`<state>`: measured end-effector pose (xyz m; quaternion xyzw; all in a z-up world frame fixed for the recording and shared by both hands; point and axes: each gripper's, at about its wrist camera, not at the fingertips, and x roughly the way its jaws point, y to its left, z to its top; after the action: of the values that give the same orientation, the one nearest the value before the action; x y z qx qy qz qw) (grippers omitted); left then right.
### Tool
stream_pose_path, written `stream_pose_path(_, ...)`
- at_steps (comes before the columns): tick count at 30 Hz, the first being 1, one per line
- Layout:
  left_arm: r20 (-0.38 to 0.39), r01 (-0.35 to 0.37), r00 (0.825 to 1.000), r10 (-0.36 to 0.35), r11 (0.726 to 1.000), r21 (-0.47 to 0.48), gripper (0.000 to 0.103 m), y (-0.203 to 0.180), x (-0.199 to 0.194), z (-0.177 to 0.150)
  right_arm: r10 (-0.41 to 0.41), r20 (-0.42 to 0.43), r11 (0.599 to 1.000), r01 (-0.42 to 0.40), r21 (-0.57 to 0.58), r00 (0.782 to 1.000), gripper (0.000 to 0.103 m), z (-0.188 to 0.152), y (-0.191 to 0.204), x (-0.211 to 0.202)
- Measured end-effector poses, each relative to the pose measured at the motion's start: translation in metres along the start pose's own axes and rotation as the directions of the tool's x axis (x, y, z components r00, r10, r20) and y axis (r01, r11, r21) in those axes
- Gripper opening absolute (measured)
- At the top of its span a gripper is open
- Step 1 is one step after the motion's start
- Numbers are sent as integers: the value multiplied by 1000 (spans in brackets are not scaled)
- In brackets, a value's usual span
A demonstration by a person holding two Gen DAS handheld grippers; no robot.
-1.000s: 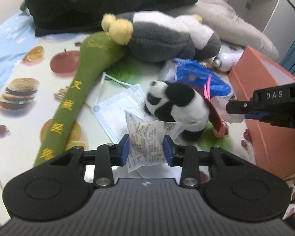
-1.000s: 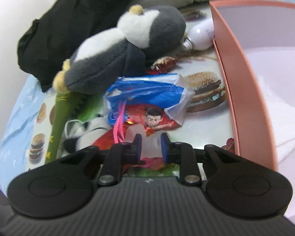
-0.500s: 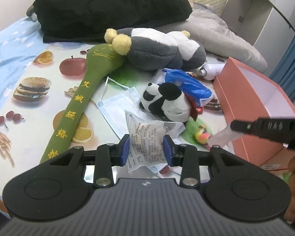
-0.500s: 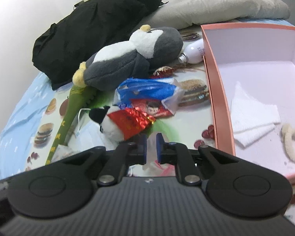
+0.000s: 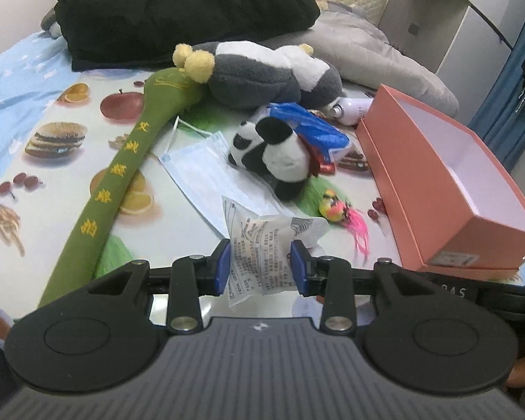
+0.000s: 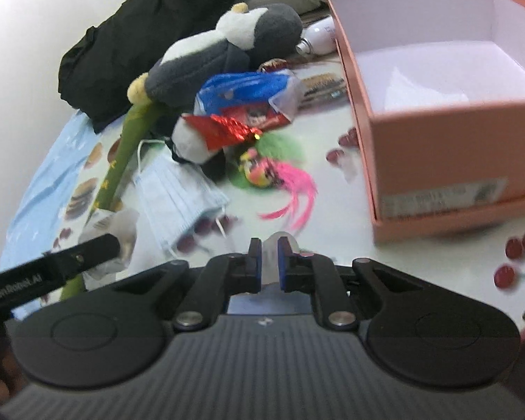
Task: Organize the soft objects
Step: 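Carry the receipt and plastic piece with both tools over the pink box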
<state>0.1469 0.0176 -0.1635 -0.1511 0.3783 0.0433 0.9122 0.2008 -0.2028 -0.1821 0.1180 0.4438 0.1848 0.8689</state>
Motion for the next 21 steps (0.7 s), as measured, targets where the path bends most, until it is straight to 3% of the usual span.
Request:
stream_pose_path(7,-29,14,1000,-13,1000,16,42,-7,6,-12,-16,-12,999,17,42,1000,23,-6,-14,6)
stream_pose_path(9,-41,17,999,-16,1000,19,42,-8,9,-15,-22,-15,999,22,47,1000,42,-8,-17,8)
stream_pose_path(13,-61,19,998,-18,1000,20,42,-8,15,-18,9,-35,998,-7,62,999,41,-13,-19,16)
stream_pose_path(21,-73,10,997,-9,1000,9,42,-5,20,-19,2,-46,999,-4,-50,999,36,-16,-6,20)
